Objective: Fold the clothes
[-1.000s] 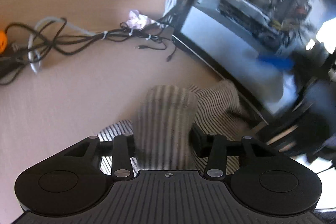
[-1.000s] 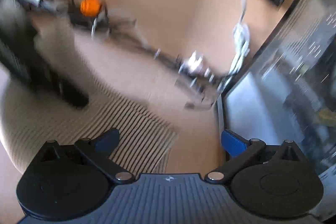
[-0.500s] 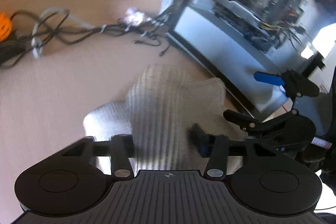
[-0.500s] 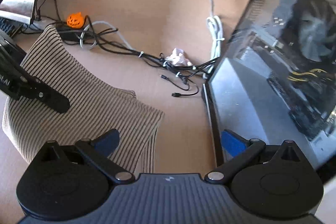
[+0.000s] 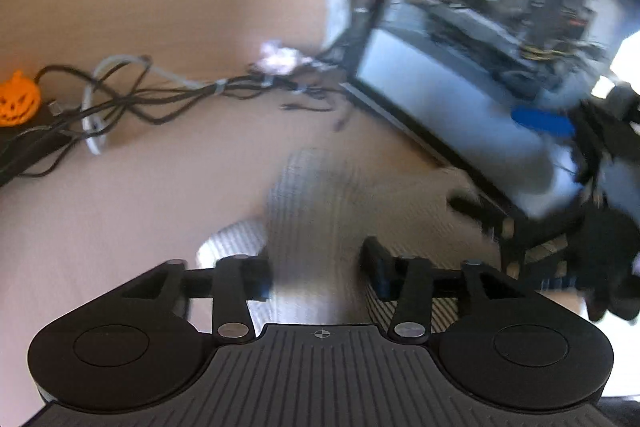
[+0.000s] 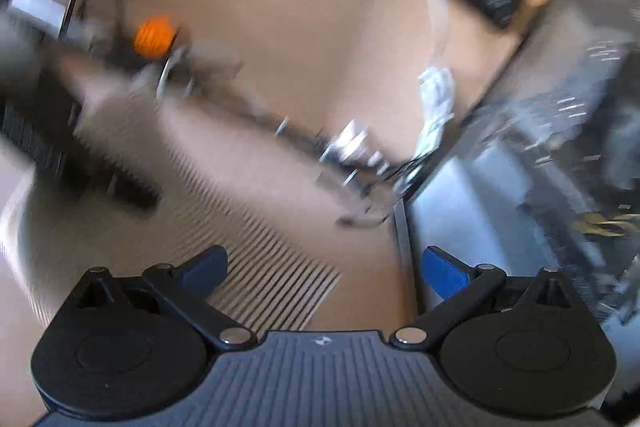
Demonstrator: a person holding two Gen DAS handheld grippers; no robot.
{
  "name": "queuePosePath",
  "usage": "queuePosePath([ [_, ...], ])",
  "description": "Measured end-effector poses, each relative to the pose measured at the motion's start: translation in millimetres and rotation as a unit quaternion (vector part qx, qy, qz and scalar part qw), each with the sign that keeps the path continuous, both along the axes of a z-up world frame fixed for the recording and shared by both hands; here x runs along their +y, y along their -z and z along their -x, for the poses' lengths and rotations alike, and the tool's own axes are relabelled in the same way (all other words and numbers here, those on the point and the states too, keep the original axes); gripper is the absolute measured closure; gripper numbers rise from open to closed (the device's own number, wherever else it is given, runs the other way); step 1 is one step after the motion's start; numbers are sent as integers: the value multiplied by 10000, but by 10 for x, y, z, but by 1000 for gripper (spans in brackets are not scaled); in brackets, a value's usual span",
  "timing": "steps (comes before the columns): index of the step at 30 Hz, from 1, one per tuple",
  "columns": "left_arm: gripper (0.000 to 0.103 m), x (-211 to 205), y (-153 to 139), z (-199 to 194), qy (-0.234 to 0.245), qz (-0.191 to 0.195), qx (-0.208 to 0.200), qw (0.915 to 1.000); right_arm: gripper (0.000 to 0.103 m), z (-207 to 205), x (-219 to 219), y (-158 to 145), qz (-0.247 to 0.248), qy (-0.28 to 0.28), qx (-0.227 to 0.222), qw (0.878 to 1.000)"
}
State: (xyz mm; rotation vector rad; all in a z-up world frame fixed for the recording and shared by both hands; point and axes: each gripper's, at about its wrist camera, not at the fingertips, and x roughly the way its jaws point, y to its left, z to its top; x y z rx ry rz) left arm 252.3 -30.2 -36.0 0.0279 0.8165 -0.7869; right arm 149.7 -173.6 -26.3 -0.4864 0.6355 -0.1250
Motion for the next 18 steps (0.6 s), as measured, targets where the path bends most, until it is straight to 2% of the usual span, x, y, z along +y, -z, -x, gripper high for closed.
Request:
queuePosePath([
  [2,41,21,27,-60,-109,-17,49,9999,0,-30,8,96,-41,-35,-6,10000],
  [6,27,38,-33,-29,-309,-223,-63,9993,0,-64,-86,76,-347,-14,141,9993],
  [10,22,38,-71,15,-394,-417,-225,9981,0,-16,-65,22,-293,-116,30,9995],
  [13,15,-9,-108,61,-462,-700,-524,9951,0,3,-66,-44,-301,-156,-80,9994],
  [18,12,-71,-243,148,-573,-997,-1034,9880,0,-46,-165,-231,-413,64,-397,9983],
])
